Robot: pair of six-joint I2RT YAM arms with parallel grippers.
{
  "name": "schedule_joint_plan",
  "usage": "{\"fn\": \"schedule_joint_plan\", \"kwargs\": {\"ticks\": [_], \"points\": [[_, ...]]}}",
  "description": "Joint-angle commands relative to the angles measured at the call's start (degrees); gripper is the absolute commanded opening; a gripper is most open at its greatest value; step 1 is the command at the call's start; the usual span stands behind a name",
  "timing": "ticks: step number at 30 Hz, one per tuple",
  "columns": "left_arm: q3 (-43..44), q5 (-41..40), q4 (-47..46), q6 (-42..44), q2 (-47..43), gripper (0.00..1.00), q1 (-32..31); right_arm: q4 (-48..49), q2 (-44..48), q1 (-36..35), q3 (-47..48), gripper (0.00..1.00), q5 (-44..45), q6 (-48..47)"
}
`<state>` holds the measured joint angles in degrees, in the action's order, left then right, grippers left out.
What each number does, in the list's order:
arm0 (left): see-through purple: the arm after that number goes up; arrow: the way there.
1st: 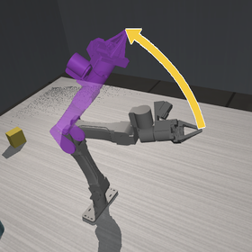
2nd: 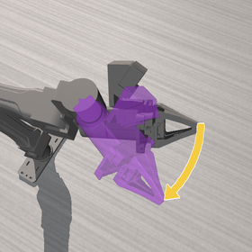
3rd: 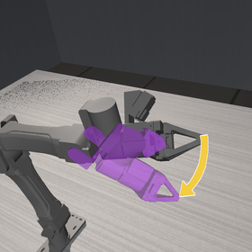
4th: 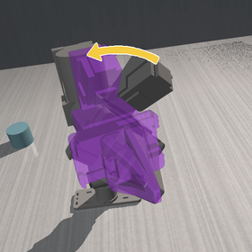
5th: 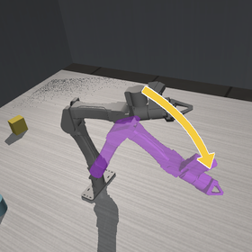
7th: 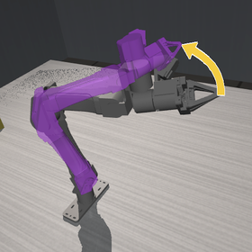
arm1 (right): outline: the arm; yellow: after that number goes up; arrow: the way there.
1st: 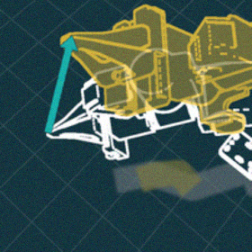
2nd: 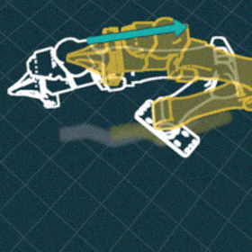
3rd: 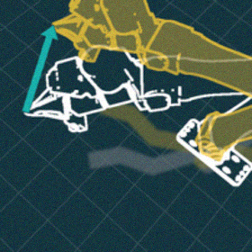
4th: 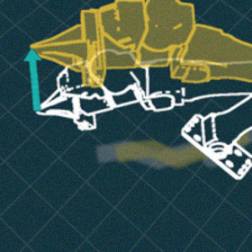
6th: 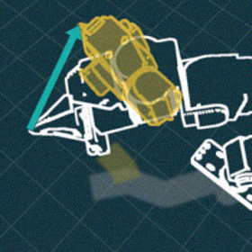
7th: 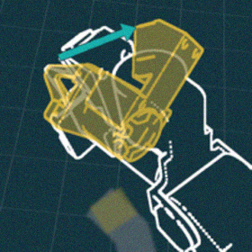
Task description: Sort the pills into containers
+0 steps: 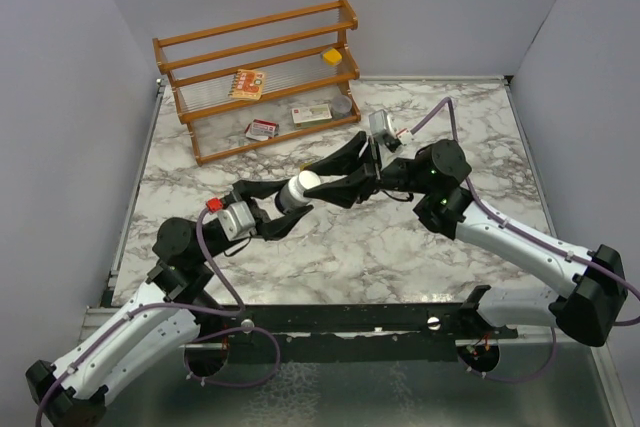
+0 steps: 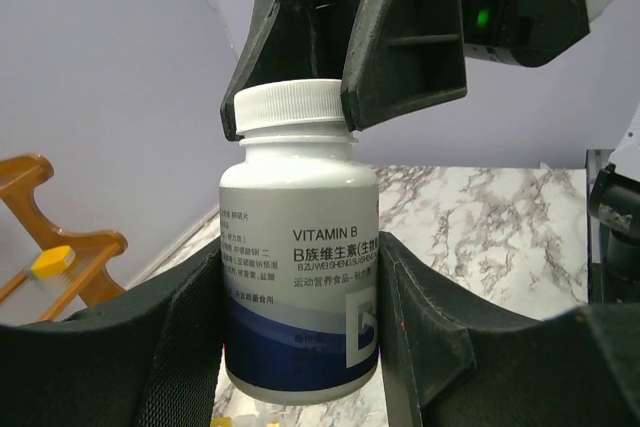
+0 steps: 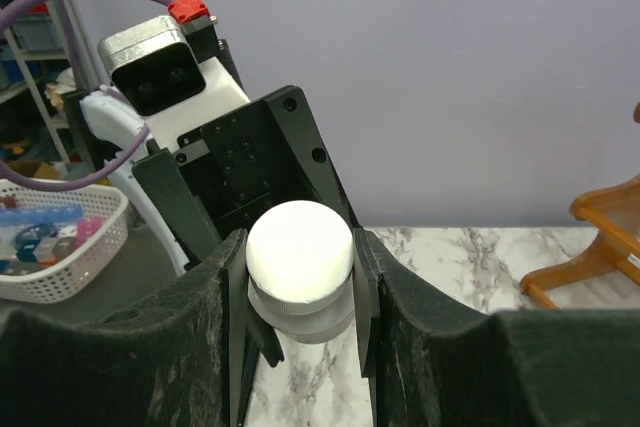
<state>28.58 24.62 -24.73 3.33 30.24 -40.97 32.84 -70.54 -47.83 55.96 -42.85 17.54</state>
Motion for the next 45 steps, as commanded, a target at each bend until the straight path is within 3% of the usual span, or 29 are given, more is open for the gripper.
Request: {"fn": "schedule_joint_plan", "kwargs": {"ticks": [1, 9, 25, 45], "points": [[0.84, 5.74, -10.78, 0.68, -5.52, 0.00, -0.41, -5.18, -1.36, -0.58, -1.16, 0.01, -4.34, 4.92], [-0.31, 3.66, -13.21, -1.19, -8.38, 0.00, -0.41, -0.45, -1.63, -0.57, -2.15, 0.01, -5.73, 8.32], [-5.29, -0.95, -29.03, -7.86, -1.73, 0.00, -0.41, 9.83, -4.94, -0.72, -2.68, 0.01, -6.45, 12.88], [-0.48, 0.17, -21.42, -2.89, 2.63, 0.00, -0.36, -6.89, -3.89, -1.12, 0.87, 0.01, -3.45, 4.88]]}}
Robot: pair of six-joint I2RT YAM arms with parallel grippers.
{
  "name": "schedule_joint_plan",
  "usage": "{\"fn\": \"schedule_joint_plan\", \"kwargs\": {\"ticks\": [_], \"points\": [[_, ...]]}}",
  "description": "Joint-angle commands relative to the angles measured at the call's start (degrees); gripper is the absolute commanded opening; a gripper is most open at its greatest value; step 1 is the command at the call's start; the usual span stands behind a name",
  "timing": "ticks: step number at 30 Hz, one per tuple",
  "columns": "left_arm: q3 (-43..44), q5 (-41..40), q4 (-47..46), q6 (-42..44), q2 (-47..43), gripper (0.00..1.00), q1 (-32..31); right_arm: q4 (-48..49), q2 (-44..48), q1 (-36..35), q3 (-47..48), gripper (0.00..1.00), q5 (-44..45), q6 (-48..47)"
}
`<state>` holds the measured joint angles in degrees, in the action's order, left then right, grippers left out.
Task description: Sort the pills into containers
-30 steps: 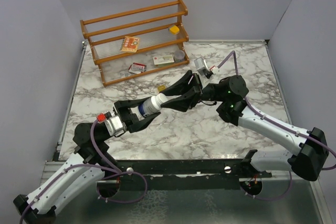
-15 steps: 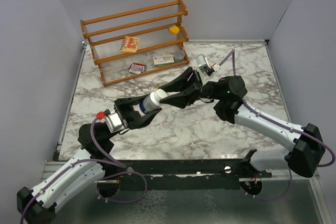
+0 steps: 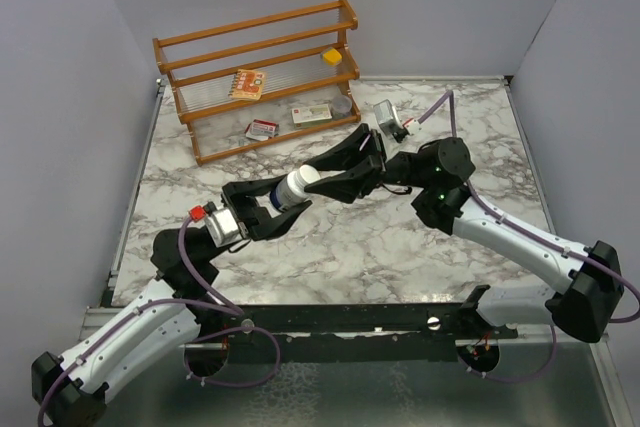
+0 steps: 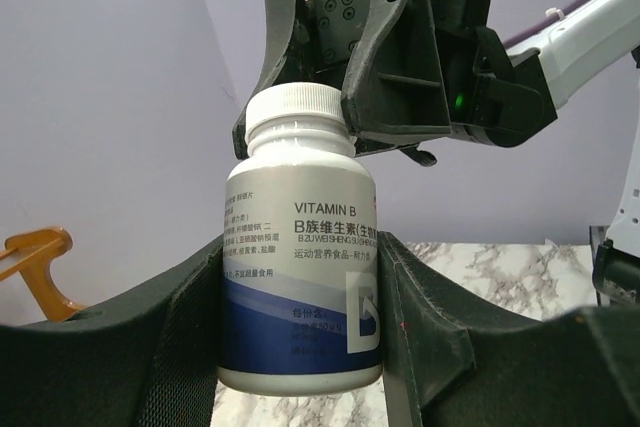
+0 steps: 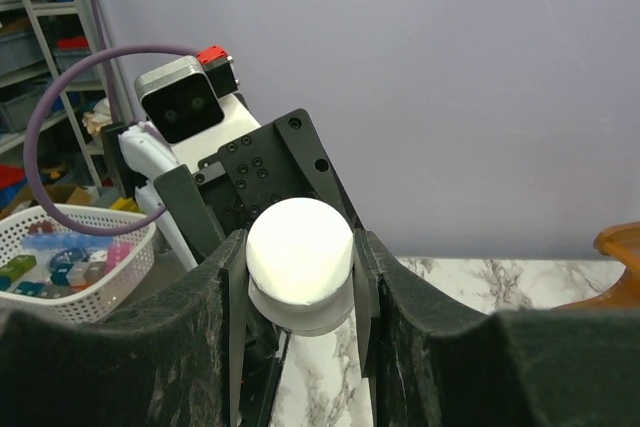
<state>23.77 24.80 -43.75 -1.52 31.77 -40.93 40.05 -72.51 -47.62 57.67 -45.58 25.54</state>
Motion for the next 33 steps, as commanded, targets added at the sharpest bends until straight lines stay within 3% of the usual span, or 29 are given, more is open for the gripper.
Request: {"fn": "schedule_joint_plan", "kwargs": {"ticks": [1, 18, 33], "points": [[4.46, -0.21, -2.01, 2.18, 1.29, 0.00, -0.43, -14.80, -1.79, -1.42, -0.81, 0.01, -0.25, -3.55], [6.37, -4.45, 2.66, 5.23, 4.06, 0.00, -0.41, -21.75, -1.13, -1.52, 0.13, 0.01, 5.62, -8.21], [7.70, -10.05, 4.98, 8.45, 6.79, 0.00, -0.47, -26.82, 0.05, -2.20, 0.44, 0.01, 17.41, -9.20]]}}
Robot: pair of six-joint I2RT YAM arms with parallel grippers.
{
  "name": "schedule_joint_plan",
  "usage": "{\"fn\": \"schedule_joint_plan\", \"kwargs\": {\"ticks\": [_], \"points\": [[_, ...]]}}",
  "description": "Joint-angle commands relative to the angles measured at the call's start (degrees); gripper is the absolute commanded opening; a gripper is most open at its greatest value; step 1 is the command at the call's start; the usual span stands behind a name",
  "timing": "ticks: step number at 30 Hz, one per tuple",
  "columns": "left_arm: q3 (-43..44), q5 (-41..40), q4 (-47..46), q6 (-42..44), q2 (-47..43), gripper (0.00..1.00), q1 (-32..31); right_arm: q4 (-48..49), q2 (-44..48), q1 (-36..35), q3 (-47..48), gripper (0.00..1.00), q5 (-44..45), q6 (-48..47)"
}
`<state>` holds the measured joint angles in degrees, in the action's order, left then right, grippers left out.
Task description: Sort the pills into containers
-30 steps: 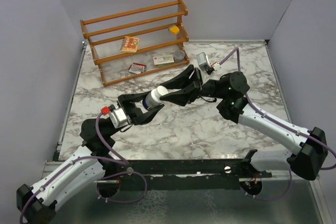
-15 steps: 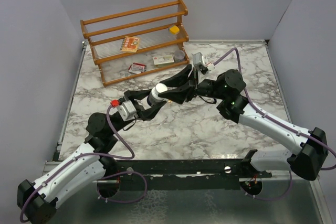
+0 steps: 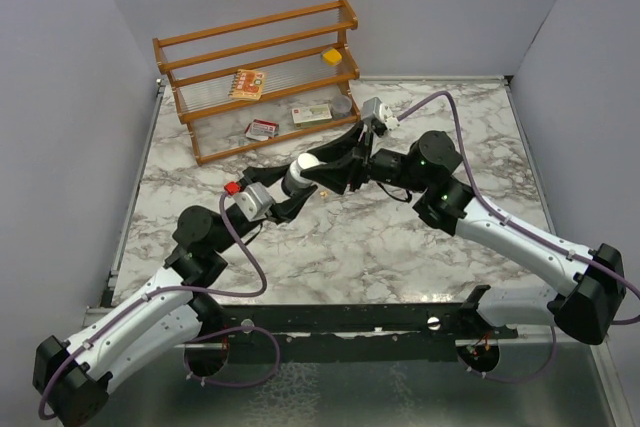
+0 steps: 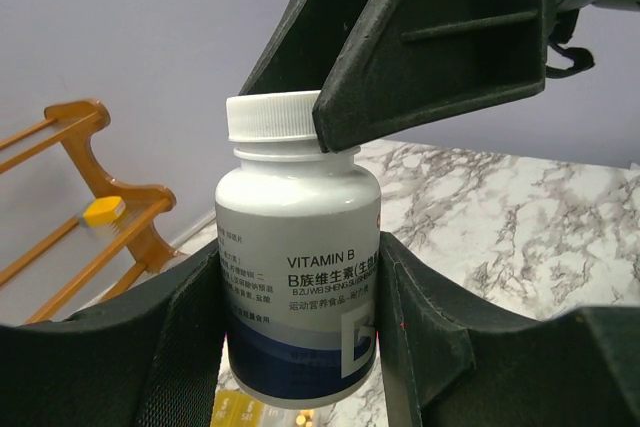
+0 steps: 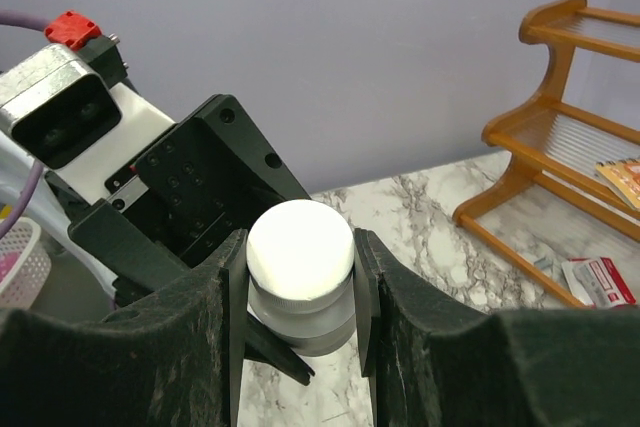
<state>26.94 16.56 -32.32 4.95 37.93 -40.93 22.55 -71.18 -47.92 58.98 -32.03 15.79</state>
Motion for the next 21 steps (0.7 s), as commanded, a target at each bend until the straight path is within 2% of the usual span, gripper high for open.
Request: {"fn": "schedule_joint_plan", "kwargs": {"ticks": [1, 12, 21], "points": [[4.55, -2.28, -6.46, 2.06, 0.97, 0.00, -0.45, -9.08, -1.33, -2.02, -0.92, 0.01, 4.68, 0.57], [4.76, -7.87, -10.37, 1.67, 3.62, 0.00, -0.56, -6.63, -3.06, -5.17, -1.02, 0.01, 14.52, -0.97], [5.15, -11.26, -13.60, 1.79, 7.19, 0.00, -1.13, -8.54, -5.71, -10.92, 1.72, 0.01, 28.69, -4.91]]}}
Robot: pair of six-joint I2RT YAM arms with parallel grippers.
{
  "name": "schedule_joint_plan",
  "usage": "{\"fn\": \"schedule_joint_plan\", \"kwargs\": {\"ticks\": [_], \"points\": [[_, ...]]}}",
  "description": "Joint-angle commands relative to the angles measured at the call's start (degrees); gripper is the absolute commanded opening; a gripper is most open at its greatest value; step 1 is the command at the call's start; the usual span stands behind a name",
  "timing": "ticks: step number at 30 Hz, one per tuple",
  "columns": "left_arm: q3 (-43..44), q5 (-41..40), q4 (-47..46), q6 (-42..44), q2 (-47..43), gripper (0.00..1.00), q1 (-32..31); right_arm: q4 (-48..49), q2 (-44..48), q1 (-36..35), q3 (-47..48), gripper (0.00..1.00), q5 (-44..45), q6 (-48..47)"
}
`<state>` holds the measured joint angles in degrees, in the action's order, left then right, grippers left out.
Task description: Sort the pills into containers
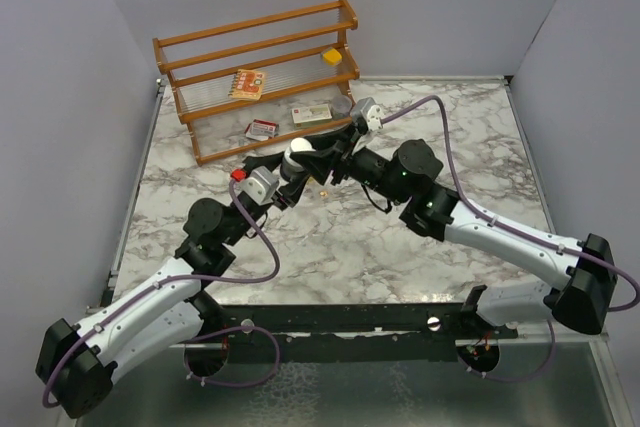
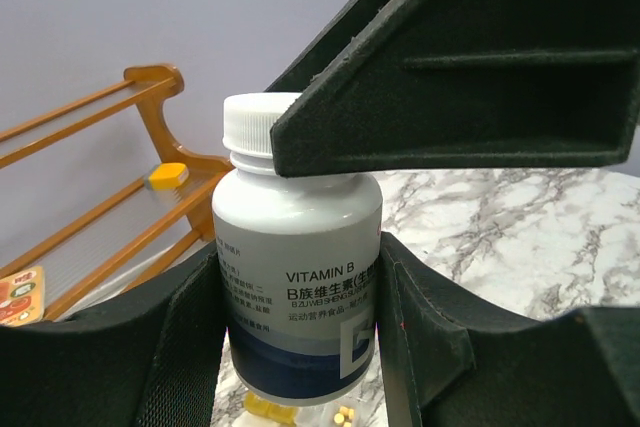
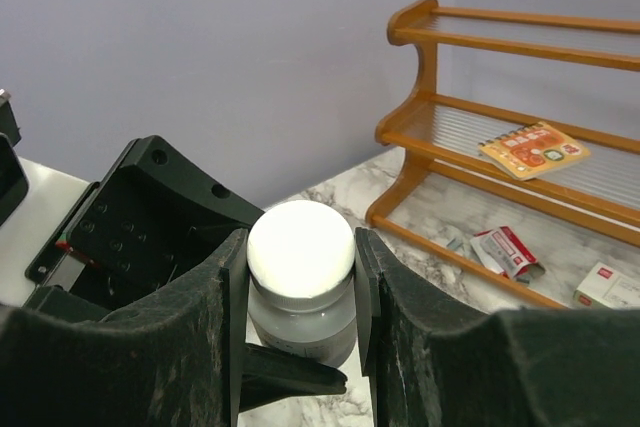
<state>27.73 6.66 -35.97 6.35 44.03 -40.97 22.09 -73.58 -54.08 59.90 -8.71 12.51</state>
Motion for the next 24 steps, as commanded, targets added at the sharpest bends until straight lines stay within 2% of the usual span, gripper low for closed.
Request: {"fn": "schedule_joint_plan", "kwargs": {"ticks": [1, 15, 24], "points": [[4.50, -1.91, -10.14, 0.48, 1.58, 0.00, -1.25, -8.31, -3.58, -5.21, 1.09, 0.01, 6.85, -1.93], [5.23, -7.54, -12.51, 3.60, 5.46, 0.00, -4.58, -13.59, -7.94, -9.63, 6.36, 0.01, 23.54, -1.38], [5.47, -11.74, -14.27, 5.48, 7.39, 0.00, -7.14, -13.26, -10.24, -12.73, 7.34, 0.01, 29.92, -2.42]]}}
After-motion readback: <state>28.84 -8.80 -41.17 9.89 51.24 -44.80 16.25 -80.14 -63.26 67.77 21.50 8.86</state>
